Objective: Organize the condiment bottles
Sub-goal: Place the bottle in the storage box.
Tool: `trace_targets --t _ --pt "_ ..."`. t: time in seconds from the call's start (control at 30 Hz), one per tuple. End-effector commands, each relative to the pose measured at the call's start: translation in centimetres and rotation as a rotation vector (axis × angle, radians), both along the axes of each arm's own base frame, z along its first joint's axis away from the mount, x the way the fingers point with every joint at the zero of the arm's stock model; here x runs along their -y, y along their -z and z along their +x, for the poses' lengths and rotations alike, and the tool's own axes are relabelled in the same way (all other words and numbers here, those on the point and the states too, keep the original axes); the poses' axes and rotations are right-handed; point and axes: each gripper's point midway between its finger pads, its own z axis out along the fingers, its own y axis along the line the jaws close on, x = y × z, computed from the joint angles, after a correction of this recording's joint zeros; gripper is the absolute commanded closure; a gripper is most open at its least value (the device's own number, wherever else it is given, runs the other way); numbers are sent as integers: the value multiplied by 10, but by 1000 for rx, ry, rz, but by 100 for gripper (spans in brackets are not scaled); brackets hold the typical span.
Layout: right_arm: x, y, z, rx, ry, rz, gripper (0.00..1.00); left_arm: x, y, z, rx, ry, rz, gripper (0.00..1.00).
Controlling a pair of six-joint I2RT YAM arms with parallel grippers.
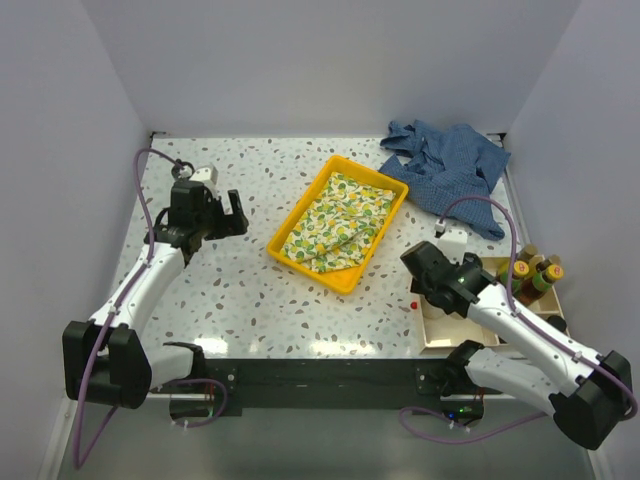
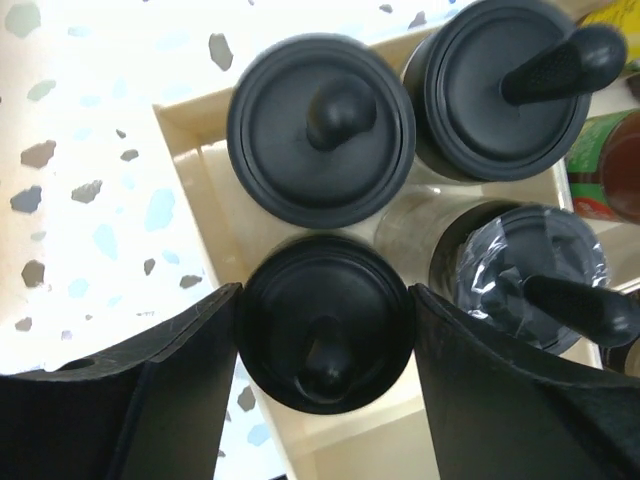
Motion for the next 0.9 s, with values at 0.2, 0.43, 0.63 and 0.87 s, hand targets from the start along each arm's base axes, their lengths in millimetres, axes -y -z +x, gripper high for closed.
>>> trace_targets --t 0.2,0.43,0.63,0.87 --pt "-3 -34 12 126 21 69 20 -33 -16 5 96 -135 114 0" --pt "-12 -80 5 194 -68 180 6 -68 -42 16 151 -326 163 0" --pt "-27 -133 -3 337 -243 310 1 -96 -75 57 232 -418 141 1" --pt "-59 -182 -21 470 -486 484 1 -142 -69 113 239 -501 184 2"
